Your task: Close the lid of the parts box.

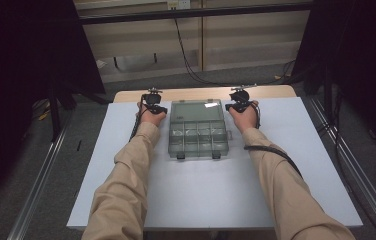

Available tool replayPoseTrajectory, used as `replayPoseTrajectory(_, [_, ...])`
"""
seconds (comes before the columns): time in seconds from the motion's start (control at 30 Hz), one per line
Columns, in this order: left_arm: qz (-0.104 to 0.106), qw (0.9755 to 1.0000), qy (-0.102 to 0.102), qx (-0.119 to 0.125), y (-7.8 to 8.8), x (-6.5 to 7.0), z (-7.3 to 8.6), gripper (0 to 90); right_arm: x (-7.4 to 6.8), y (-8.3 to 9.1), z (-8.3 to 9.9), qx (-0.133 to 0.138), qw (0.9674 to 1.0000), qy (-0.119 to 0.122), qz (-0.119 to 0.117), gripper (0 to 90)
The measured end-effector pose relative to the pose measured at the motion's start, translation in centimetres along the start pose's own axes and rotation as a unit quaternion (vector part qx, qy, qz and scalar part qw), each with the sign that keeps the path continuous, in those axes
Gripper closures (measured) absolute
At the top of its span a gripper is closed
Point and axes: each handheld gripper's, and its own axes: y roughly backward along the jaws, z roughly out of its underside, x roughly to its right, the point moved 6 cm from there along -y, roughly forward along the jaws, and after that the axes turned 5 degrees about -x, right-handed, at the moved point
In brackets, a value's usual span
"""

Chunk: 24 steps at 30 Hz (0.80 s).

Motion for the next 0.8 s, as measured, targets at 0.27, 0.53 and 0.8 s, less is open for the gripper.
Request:
replayPoseTrajectory(0.27, [-0.002, 1.0000, 0.005, -0.006, -0.5, 0.0, 0.2, 90.0, 0.1, -0.7, 0.3, -0.012, 0.9999, -0.002, 0.010, 90.0])
replayPoseTrajectory(0.53, [-0.004, 1.0000, 0.005, 0.000, -0.7, -0.2, 0.1, 90.0, 0.2, -1.3, 0.7, -0.011, 0.9999, 0.003, 0.010, 90.0])
replayPoseTrajectory(0.8, [-0.010, 0.9999, 0.010, 0.004, -1.0, -0.2, -0.1, 90.0, 0.3, -1.5, 0.7, -0.001, 1.0000, -0.005, 0.007, 90.0])
